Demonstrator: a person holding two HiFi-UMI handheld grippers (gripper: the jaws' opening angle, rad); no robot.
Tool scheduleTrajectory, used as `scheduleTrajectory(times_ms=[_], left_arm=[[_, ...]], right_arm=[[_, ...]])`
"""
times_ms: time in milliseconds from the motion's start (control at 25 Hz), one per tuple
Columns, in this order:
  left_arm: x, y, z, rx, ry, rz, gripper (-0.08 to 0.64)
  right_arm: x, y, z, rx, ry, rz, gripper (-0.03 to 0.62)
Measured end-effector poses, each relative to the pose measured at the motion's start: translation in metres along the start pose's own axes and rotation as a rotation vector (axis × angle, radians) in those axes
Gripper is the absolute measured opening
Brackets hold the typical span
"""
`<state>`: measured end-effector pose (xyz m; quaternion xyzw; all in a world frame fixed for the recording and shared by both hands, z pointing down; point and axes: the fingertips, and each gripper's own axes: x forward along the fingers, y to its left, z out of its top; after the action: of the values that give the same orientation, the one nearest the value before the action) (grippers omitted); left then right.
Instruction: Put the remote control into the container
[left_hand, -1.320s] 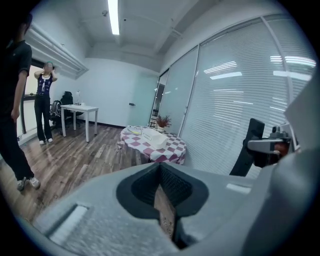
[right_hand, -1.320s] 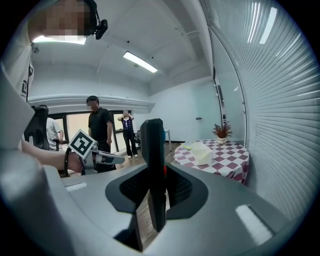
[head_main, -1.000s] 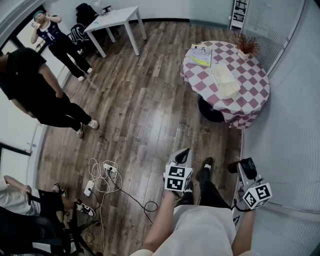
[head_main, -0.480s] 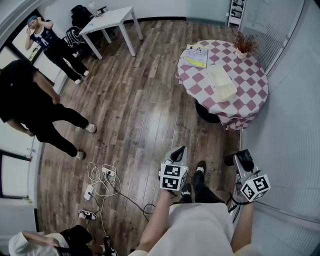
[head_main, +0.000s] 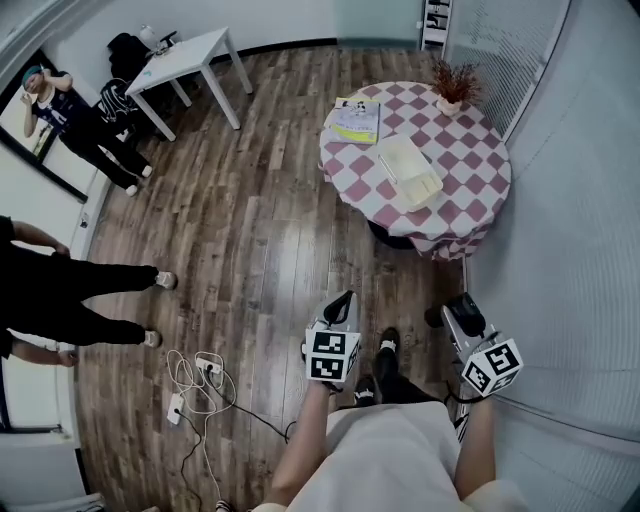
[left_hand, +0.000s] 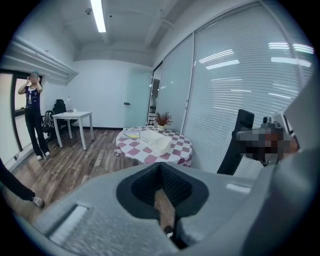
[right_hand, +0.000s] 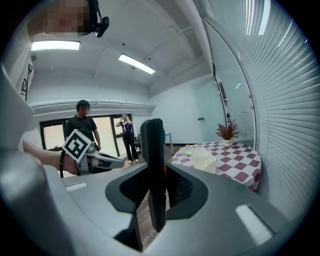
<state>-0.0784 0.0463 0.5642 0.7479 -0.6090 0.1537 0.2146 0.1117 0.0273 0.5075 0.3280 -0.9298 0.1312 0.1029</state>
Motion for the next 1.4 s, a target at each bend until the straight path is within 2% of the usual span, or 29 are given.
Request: scheduleTrajectory(times_ms=[560, 920, 1400], left_arm=[[0.057, 0.004, 0.037, 0.029, 0.028, -0.005, 0.006], [0.084, 0.004, 0.042, 0.029, 0.058, 0.005, 0.006], [0.107, -0.006, 0.071, 0.073, 0.065, 0.055, 0.006]], right_arm=[[0.044, -0.046, 0.018, 0.027, -0.005, 0.03, 0.08], [0.066, -0.075, 0.02, 0.048, -0.005, 0.065, 0.081], [0.07, -0.125, 0.025, 0.083, -0.041, 0.112, 0.081]])
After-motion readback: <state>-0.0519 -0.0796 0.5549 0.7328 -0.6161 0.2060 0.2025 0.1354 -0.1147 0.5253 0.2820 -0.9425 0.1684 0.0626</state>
